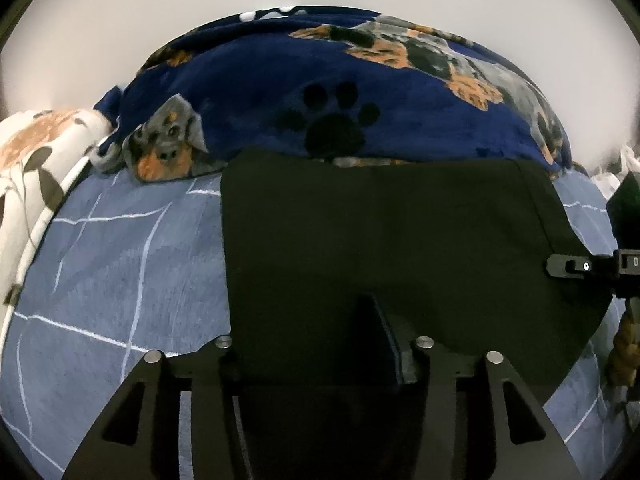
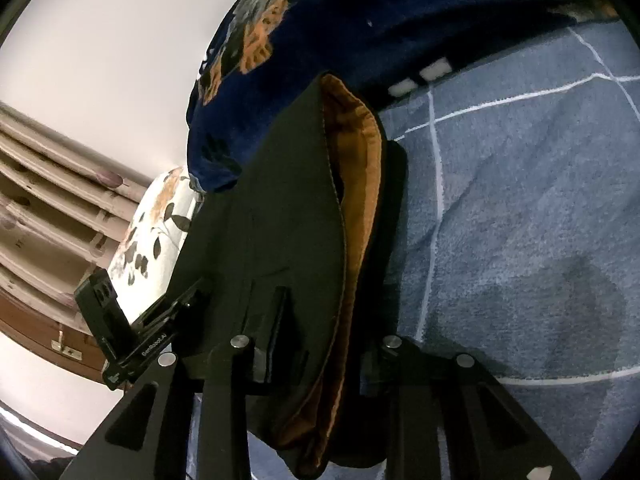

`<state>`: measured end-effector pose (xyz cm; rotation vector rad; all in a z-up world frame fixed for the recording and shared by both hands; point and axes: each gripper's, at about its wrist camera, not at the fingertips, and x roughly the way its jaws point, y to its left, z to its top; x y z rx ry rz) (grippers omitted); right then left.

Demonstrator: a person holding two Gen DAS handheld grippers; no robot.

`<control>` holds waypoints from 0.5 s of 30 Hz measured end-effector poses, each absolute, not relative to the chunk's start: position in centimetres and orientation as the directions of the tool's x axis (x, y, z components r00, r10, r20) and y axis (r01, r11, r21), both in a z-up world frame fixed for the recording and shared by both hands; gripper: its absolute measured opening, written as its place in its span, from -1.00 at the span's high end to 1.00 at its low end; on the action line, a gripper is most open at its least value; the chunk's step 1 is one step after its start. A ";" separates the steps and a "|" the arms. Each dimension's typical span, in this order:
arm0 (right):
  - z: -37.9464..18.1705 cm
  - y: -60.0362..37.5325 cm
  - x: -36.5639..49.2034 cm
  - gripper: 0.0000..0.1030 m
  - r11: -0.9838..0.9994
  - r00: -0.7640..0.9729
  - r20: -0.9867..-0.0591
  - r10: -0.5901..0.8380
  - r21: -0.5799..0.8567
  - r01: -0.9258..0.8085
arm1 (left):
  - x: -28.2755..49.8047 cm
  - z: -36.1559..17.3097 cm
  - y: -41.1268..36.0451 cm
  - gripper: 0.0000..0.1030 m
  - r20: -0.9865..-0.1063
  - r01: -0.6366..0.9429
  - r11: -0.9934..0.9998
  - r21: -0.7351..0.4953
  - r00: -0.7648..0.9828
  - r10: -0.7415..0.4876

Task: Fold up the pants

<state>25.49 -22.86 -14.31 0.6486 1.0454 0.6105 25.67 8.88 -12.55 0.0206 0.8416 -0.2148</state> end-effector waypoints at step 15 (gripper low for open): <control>-13.7 -22.1 24.8 0.46 0.712 0.433 -0.598 0.674 0.683 -0.164 | 25.6 -12.9 8.9 -0.30 -0.736 0.144 0.989 -0.032 0.666 -0.121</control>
